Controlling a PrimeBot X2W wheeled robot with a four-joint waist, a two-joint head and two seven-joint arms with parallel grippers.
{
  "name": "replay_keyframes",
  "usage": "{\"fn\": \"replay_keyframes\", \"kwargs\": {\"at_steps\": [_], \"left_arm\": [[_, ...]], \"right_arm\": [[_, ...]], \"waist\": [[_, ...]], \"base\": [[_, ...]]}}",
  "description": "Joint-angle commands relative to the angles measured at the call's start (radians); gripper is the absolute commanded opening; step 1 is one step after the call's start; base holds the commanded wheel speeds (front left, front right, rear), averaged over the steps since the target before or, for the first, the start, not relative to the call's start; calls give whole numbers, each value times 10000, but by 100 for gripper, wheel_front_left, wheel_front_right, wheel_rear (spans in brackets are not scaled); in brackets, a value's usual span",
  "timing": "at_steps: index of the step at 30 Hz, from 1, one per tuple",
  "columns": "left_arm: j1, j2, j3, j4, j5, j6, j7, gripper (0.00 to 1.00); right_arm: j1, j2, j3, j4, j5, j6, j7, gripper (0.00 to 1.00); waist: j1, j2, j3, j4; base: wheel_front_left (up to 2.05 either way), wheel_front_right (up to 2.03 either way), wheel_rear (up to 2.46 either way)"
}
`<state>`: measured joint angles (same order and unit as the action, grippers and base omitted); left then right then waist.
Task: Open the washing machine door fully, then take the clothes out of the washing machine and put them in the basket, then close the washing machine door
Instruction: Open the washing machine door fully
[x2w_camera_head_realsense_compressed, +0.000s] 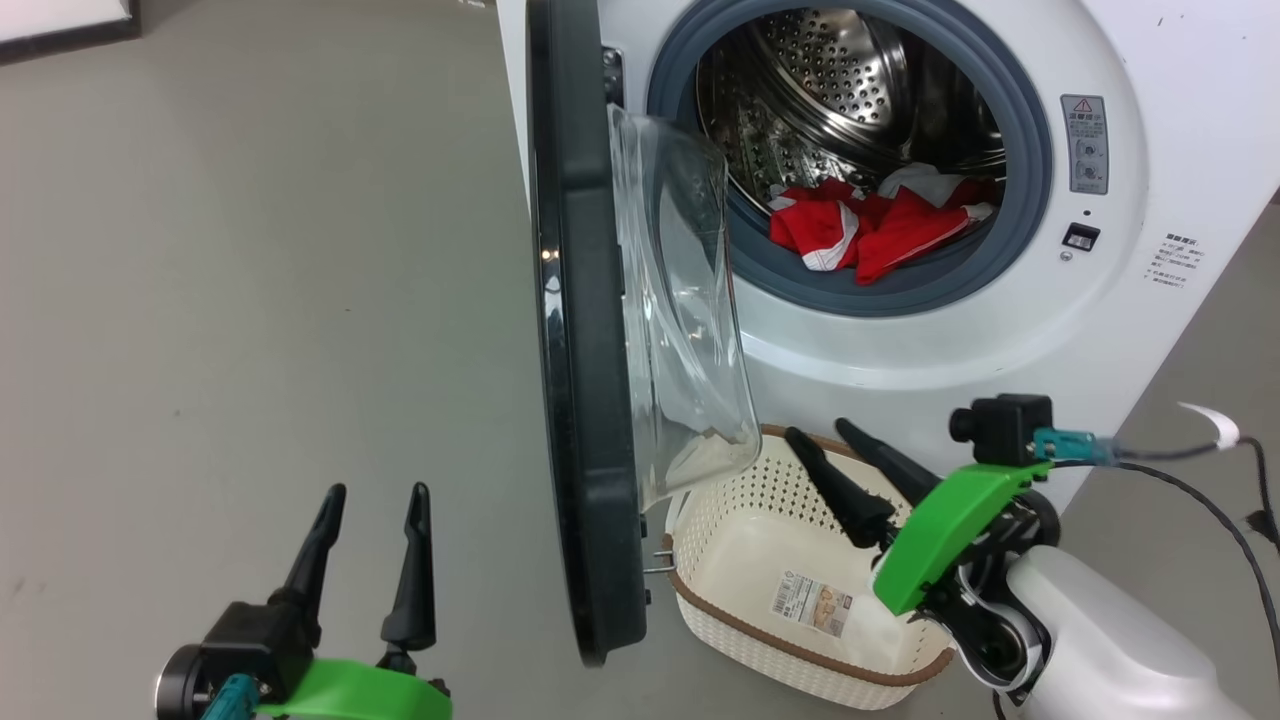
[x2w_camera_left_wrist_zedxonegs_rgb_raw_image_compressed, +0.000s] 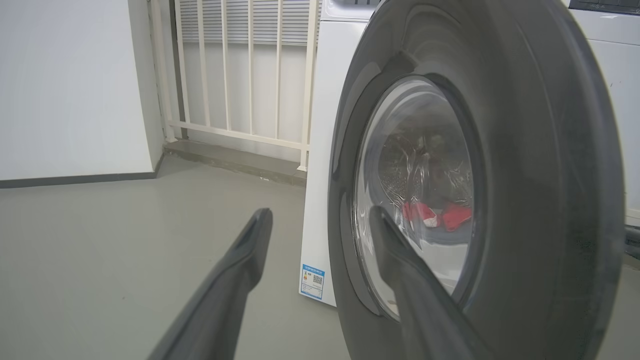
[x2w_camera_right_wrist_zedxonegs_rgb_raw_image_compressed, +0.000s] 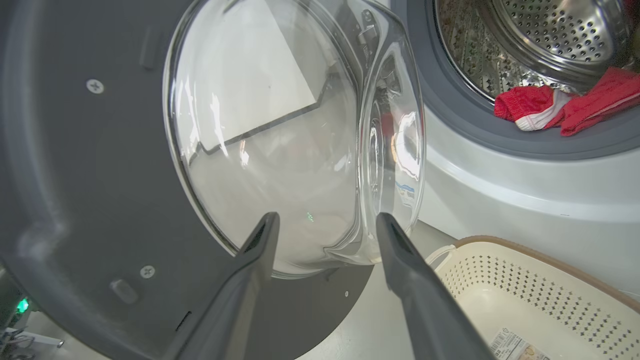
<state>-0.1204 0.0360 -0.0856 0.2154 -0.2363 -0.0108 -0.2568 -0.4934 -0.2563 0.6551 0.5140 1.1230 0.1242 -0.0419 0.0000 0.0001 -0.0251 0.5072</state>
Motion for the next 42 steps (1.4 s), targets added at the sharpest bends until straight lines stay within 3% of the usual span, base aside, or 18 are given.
{"fn": "replay_keyframes", "kwargs": {"at_steps": [1, 5, 11, 20, 26, 36, 42], "left_arm": [[-145, 143, 362, -275, 178, -71, -49, 100], [-168, 143, 352, -287, 265, -70, -49, 100], [-152, 143, 444, -383, 344, -98, -49, 100], [-105, 143, 469, -494, 391, -111, -49, 100], [-111, 143, 446, -545, 424, -76, -49, 100], [-73, 143, 492, -498, 484, -84, -49, 100], [-1, 143, 528, -379, 456, -143, -49, 100]], "right_arm": [[28, -22, 124, 36, -377, 65, -545, 100], [-28, 11, 225, 862, -1342, 65, -1717, 100], [-10, 323, -711, 1546, -2920, 65, -2185, 100], [1481, 1207, -4111, -282, -6523, 65, -2196, 100], [2386, 1773, -5205, -1368, -8230, 65, -2197, 100], [3503, 2049, -5706, -2014, -8677, 65, -2198, 100], [3707, 2057, -5749, -2034, -8371, 65, -2198, 100]], "waist": [[0, -1, -18, -10], [0, -1, -44, -24], [0, -1, -71, -67], [0, -1, -68, -95], [0, -1, -63, -90], [0, -1, -71, -87], [0, -1, -145, -131]], "base": [[0, 0, 0], [0, 0, 0], [0, 0, 0], [0, 0, 0], [0, 0, 0], [0, 0, 0], [0, 0, 0]]}}
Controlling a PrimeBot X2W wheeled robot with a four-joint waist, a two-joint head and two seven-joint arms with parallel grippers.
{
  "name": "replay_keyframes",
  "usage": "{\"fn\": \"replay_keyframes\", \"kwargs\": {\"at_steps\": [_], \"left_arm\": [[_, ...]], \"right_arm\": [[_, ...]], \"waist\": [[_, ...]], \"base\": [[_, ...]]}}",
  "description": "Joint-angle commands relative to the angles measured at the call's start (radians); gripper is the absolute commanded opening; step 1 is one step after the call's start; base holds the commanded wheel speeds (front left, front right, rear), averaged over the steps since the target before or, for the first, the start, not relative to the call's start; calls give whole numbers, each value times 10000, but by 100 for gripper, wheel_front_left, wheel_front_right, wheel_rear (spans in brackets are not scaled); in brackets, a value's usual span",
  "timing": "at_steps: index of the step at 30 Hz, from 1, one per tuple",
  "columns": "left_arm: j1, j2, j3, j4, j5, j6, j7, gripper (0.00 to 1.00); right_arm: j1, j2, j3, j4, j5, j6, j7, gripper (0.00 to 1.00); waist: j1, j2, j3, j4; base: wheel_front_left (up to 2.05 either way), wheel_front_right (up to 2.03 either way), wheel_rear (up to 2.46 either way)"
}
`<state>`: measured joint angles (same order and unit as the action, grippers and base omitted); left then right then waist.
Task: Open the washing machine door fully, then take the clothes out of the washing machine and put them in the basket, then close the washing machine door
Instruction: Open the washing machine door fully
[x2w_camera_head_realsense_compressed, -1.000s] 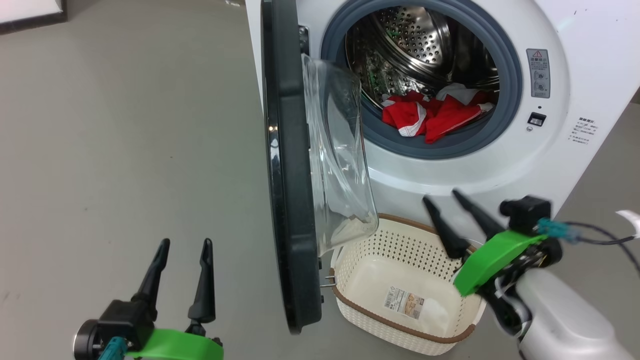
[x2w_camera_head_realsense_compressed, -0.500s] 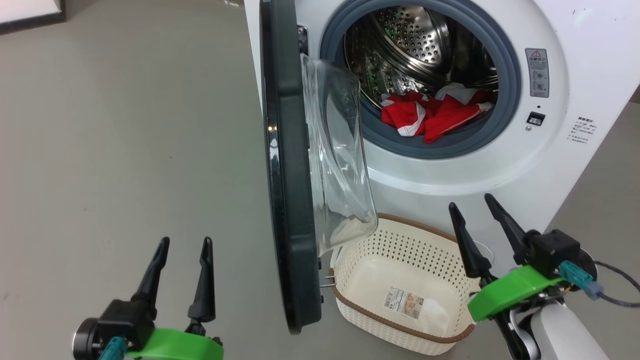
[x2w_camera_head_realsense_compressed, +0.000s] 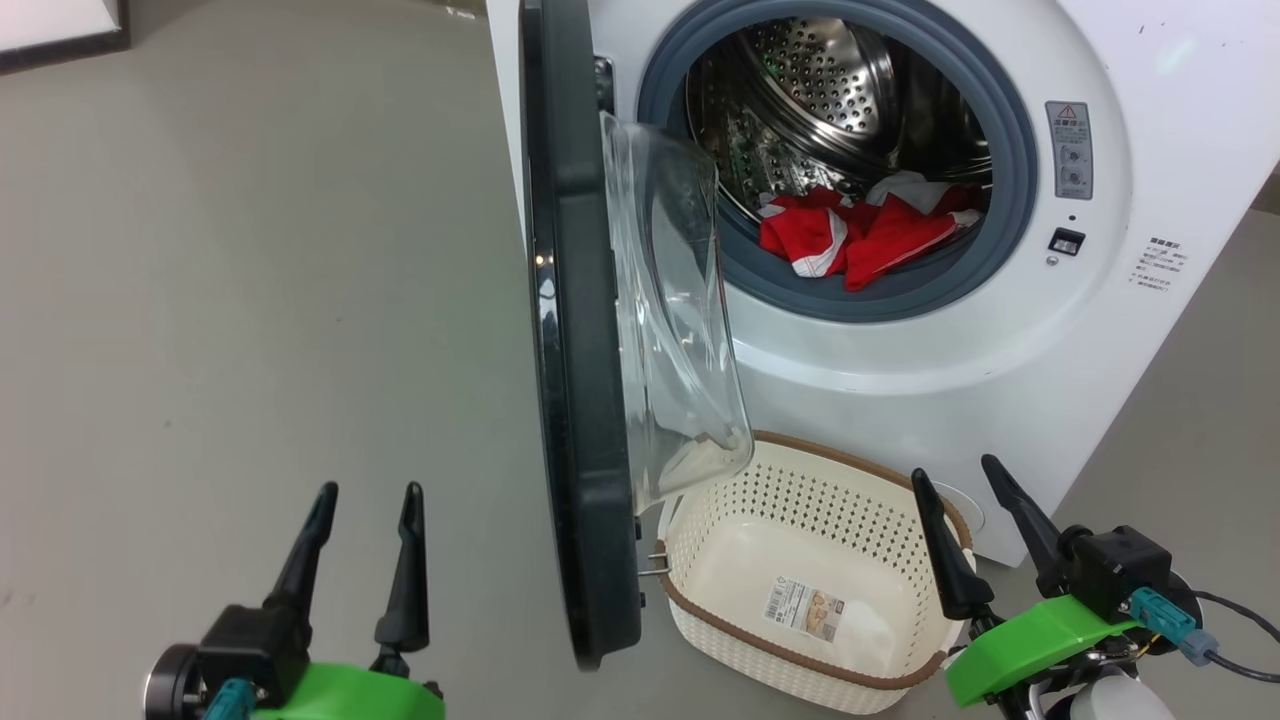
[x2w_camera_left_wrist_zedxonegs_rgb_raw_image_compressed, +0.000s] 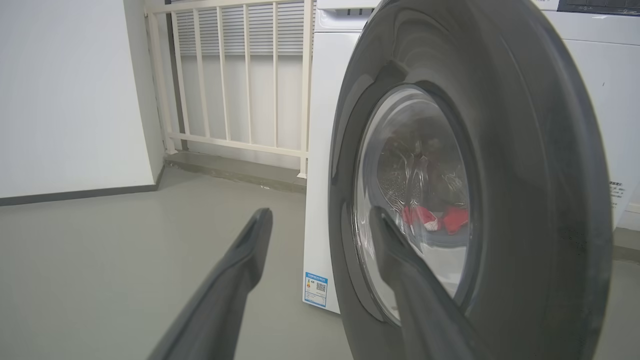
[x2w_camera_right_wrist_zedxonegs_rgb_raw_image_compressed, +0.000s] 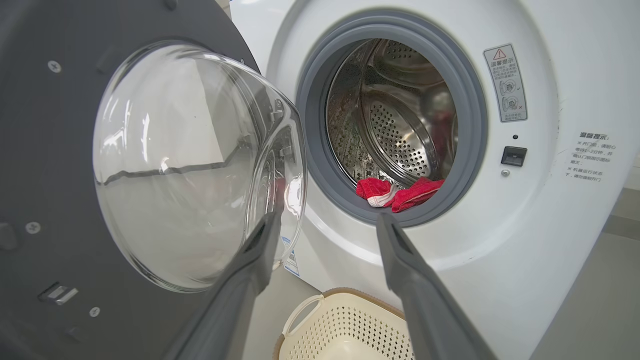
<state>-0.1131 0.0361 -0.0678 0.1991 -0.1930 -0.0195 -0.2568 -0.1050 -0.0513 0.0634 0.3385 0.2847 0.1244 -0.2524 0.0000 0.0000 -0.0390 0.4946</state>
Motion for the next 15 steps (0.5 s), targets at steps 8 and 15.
{"fn": "replay_keyframes", "kwargs": {"at_steps": [8, 15], "left_arm": [[-40, 141, 355, -99, 29, -60, -49, 100], [-55, 141, 319, -40, 104, -60, -49, 100]], "right_arm": [[-161, 9, 194, -235, -3, 63, -93, 100], [-138, 10, 211, -236, 23, 63, -93, 100]], "waist": [[0, 0, -62, -50], [0, 0, -76, -57]], "base": [[0, 0, 0], [0, 0, 0]]}}
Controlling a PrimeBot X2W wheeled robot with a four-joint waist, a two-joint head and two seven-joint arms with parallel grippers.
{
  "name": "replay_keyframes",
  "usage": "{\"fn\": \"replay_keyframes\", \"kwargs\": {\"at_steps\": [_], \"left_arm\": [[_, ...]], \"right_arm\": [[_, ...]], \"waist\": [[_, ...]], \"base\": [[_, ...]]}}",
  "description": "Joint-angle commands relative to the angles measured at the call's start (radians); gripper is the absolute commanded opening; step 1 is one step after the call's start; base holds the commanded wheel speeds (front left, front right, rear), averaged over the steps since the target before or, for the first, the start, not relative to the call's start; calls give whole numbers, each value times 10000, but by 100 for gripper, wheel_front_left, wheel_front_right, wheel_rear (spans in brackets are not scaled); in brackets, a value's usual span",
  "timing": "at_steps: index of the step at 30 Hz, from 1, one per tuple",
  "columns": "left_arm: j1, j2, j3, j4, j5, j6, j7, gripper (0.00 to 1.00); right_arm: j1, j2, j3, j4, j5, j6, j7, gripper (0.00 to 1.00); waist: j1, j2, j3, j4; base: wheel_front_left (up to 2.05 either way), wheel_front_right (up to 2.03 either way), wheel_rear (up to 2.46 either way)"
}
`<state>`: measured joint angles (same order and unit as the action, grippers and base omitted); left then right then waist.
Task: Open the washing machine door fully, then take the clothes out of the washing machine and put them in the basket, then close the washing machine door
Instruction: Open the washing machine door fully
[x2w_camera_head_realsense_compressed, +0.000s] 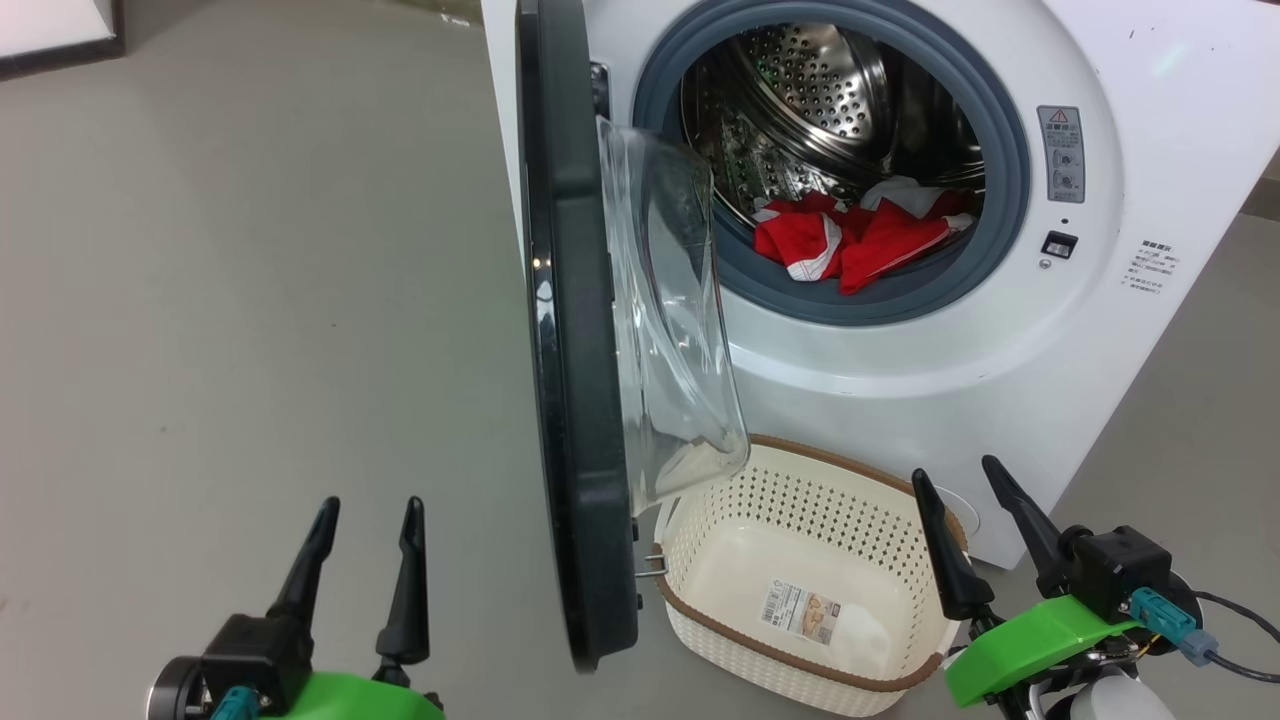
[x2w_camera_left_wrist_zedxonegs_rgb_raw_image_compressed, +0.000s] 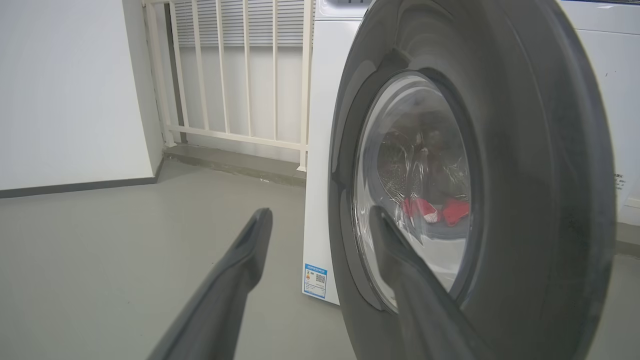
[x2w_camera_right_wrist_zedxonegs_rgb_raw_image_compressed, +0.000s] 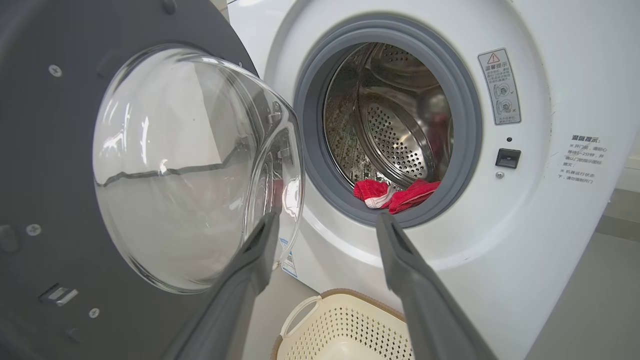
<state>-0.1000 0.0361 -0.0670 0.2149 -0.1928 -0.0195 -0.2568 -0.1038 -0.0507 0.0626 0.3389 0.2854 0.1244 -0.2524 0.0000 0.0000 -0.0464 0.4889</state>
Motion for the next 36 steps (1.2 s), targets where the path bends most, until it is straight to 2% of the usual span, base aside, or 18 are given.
{"fn": "replay_keyframes", "kwargs": {"at_steps": [1, 13, 14, 15, 16, 20, 29, 36], "left_arm": [[-187, 141, 306, -191, 111, -59, -49, 100], [-206, 141, 311, -229, 44, 175, -49, 100], [-226, 141, 295, -204, 78, 154, -49, 88], [-259, 141, 285, -209, 112, 130, -49, 31], [-343, 143, 264, -251, 198, 66, -49, 0], [-491, 143, 230, -476, 318, 13, -49, 0], [-1213, 142, 159, -1839, -248, -211, -49, 0], [-1816, 142, -574, -2936, -373, -367, -49, 0]], "right_arm": [[-151, 4, 222, -243, 11, 63, -93, 100], [-132, 4, 274, -223, 79, 63, -93, 100], [-125, 4, 264, -227, 85, 63, -93, 100], [-116, 4, 251, -232, 86, 63, -93, 100], [-99, 4, 229, -236, 102, 63, -93, 100], [-82, 4, 193, -239, 125, 63, -93, 100], [-39, 5, 147, -228, 241, 63, -93, 100], [-71, 5, 220, -172, 295, 63, -93, 100]], "waist": [[0, 0, -3, -1], [0, 0, -20, -12], [0, 0, -18, -10], [0, 0, -16, -8], [0, 0, -14, -6], [0, 0, -13, -1], [0, 0, -13, -10], [0, 0, 30, -104]], "base": [[0, 0, 0], [0, 0, 0], [0, 0, 0], [0, 0, 0], [0, 0, 0], [0, 0, 0], [0, 0, 0], [0, 0, 0]]}}
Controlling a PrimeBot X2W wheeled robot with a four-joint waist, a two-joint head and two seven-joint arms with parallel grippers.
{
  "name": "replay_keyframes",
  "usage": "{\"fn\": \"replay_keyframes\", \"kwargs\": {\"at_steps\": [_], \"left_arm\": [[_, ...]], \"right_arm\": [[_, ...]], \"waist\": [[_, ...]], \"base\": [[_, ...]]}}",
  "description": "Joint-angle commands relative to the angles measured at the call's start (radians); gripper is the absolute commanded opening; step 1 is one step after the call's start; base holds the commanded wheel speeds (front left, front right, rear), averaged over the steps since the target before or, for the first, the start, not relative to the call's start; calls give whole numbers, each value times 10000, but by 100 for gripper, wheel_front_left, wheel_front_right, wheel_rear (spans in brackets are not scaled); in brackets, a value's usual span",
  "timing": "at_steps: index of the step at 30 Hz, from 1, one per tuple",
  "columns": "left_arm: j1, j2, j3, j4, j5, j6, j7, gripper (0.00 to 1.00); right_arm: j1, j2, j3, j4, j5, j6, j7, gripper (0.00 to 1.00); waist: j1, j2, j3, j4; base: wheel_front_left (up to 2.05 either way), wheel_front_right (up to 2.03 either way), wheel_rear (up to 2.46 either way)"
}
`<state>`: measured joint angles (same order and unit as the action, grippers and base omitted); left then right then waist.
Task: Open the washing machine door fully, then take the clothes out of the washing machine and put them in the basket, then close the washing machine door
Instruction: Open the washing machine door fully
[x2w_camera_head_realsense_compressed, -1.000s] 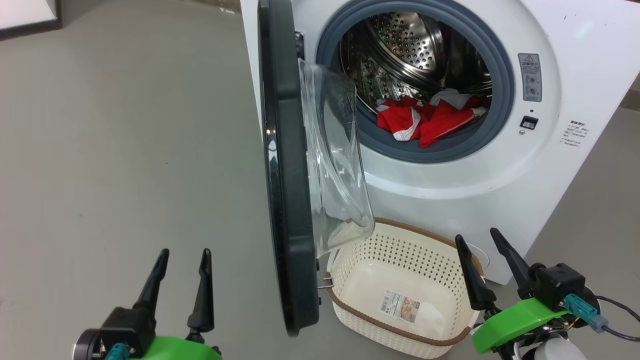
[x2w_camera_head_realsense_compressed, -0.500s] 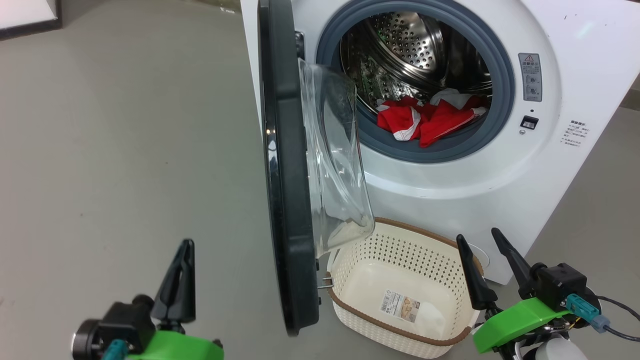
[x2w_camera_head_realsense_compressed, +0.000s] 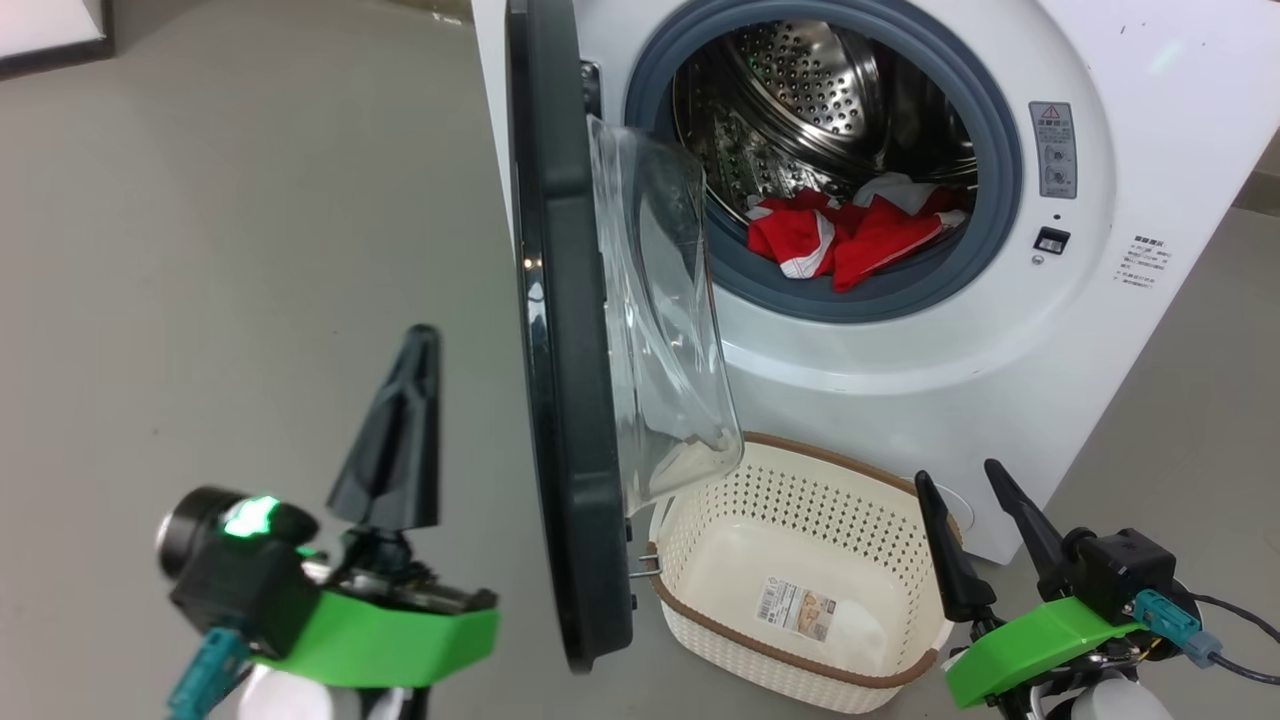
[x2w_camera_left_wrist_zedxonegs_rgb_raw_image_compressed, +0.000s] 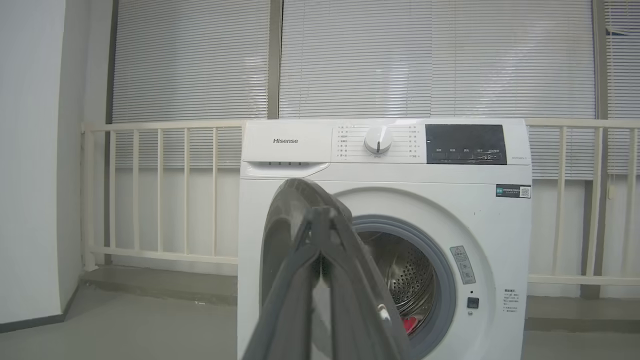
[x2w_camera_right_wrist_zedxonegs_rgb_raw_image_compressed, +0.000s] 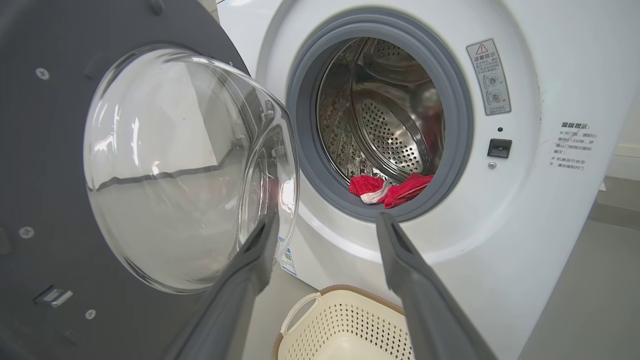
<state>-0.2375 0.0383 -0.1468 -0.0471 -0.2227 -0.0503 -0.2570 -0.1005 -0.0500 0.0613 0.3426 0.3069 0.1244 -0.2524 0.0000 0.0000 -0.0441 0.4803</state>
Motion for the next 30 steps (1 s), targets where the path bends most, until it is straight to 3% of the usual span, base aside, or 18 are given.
{"fn": "replay_keyframes", "kwargs": {"at_steps": [1, 7, 14, 30], "left_arm": [[-506, 120, 39, -416, -70, -80, -48, 0], [-678, 120, -1325, -405, -27, -188, -11, 0], [-472, 120, -2407, 252, -220, -19, 286, 0], [-138, 282, -2714, 2192, -450, 10, 703, 0]], "right_arm": [[-106, -3, 245, -201, 82, 63, -93, 100], [-117, -3, 305, -166, 79, 63, -93, 100], [-132, -3, 402, -124, 173, 63, -93, 100], [-235, -3, 271, -22, 129, 63, -93, 100]], "waist": [[0, 0, 11, -35], [0, 0, 53, -167], [0, 0, 158, -338], [0, 0, 378, -149]], "base": [[0, 0, 0], [0, 0, 0], [0, 0, 0], [0, 0, 0]]}}
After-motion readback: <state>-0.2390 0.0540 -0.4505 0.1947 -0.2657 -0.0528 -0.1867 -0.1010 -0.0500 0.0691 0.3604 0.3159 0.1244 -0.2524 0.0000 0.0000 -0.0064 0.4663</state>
